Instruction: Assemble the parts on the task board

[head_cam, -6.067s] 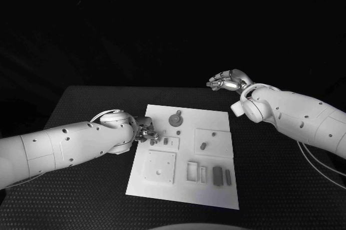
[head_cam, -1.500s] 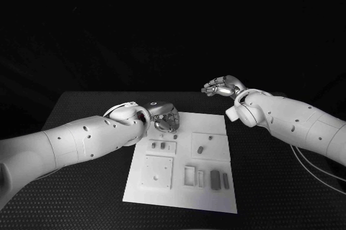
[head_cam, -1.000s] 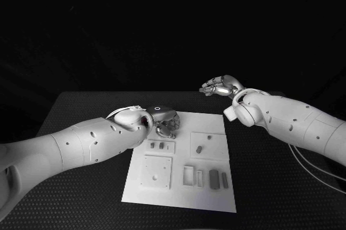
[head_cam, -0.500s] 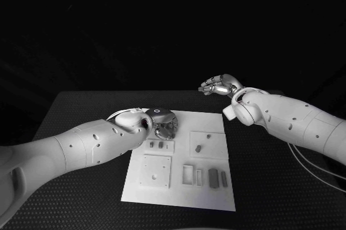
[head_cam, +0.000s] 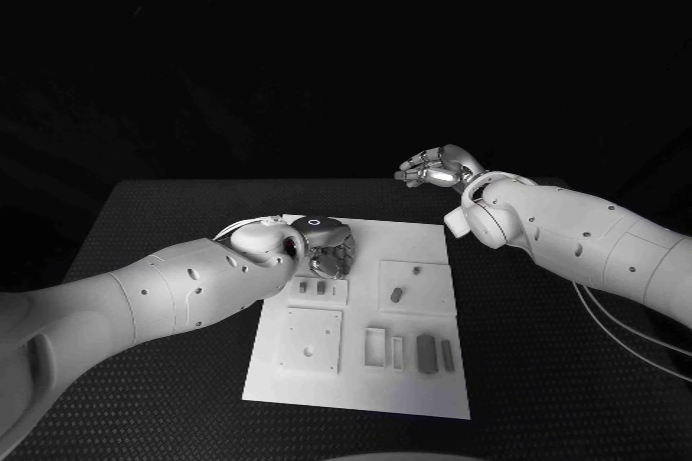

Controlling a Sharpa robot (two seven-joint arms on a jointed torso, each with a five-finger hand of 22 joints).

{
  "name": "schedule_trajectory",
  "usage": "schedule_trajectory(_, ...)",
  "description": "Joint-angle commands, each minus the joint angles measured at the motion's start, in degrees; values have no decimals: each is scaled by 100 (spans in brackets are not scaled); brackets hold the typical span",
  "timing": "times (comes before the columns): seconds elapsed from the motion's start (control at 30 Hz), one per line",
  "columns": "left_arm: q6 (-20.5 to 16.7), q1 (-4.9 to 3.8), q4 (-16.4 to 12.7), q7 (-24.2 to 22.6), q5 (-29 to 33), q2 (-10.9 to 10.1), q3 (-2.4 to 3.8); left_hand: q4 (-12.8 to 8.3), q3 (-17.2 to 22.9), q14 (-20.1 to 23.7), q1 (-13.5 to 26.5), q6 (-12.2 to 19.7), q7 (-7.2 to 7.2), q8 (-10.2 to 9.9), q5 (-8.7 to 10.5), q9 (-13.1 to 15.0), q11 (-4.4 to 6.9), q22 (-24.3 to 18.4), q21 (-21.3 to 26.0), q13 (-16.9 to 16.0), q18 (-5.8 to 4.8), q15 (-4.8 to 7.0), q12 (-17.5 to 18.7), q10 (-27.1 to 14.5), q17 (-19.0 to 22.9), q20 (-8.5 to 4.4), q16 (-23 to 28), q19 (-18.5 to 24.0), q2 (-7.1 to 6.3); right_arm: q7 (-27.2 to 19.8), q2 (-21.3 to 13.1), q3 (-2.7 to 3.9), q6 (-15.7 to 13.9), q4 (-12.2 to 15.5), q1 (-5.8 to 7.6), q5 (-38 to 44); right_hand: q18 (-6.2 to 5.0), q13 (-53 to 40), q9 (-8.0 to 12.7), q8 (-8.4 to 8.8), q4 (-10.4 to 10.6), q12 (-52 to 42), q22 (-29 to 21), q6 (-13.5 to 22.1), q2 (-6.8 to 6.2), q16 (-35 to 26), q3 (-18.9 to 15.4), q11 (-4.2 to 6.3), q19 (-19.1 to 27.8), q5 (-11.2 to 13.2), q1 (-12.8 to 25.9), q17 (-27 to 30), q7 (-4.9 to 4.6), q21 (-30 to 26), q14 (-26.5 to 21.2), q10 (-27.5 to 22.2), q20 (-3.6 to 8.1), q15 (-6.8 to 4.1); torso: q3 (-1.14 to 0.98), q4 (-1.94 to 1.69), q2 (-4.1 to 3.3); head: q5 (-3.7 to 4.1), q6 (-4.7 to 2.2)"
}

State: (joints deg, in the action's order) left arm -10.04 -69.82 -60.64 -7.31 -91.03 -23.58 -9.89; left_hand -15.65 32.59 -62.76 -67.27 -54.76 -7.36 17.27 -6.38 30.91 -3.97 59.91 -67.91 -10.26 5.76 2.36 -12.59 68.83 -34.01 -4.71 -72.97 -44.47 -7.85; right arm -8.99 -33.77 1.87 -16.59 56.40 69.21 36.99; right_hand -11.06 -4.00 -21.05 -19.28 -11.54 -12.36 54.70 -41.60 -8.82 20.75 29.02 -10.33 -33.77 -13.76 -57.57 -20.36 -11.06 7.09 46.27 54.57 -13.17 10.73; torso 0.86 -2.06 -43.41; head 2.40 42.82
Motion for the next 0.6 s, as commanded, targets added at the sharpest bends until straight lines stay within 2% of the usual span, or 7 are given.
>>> schedule_trajectory(0.03,58,8,30,-75,-37,30,4,17,23,-46,30,-42,5,6,36,-12,8,9,-43,-9,42,15,30,56,10,-317,-36,-45,80,-54,2,1,46,20,0,-6,33,7,7,-28,0,19,10,51,31,18,-38,-7,32,-33,11,10,-142,-38,-50,5,-14,2,4,7,2,1,2)
schedule_trajectory(0.6,167,52,147,-60,-3,122,6,54,57,-54,125,28,-36,-87,47,-78,-38,0,-62,30,53,-26,213,-42,61,-308,-88,-53,128,-51,8,1,52,32,0,-5,33,7,9,-30,1,20,14,51,31,21,-37,-6,31,-34,10,13,-142,-43,-51,6,-14,2,-1,7,1,18,18)
